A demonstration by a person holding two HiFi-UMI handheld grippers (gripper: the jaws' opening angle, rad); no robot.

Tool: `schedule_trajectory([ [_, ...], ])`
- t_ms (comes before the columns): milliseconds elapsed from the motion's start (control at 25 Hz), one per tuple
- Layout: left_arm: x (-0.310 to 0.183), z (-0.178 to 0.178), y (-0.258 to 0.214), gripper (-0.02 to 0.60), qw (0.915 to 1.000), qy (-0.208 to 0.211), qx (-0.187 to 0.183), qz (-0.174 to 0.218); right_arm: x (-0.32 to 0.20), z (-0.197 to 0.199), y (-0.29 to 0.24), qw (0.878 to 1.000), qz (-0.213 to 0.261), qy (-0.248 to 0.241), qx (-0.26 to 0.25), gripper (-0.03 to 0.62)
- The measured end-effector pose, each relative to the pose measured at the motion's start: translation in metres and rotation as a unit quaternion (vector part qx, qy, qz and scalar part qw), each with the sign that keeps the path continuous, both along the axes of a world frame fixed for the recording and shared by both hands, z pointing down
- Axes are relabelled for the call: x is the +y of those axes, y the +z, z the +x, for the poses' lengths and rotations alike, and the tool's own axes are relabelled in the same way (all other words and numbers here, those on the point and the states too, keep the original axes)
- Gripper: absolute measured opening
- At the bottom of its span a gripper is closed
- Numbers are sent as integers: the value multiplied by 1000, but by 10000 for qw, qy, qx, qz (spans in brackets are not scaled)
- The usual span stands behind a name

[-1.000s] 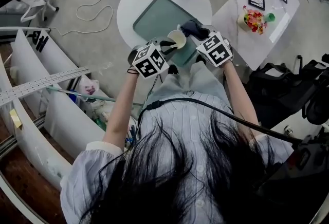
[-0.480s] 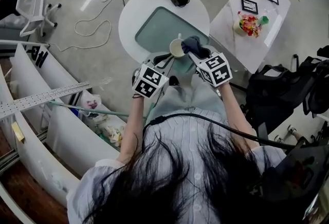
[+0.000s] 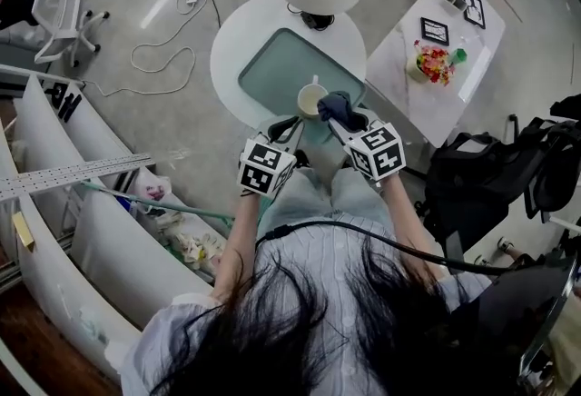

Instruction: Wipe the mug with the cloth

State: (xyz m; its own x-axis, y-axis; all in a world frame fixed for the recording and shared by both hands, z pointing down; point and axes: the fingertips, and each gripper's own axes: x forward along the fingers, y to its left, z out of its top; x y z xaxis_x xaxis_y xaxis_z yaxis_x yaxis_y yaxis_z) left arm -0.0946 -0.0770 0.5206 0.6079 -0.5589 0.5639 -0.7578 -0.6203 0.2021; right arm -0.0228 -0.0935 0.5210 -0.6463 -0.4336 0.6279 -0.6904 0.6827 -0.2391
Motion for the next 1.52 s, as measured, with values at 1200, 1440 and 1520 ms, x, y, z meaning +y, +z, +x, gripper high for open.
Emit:
schedule_trajectory([
  [1200,145,72,-43,43,9820,-1879,-57,183,142,90,-26,9931,202,-1020,-550,94],
  [1440,177,70,-45,43,9764,-2145,-49,239,172,83,-26,9890,233,-1318,-624,94],
  [1520,185,69,-46,43,9743,-2239,-27,260,179,82,-27,9877,251,-1410,-628,94],
])
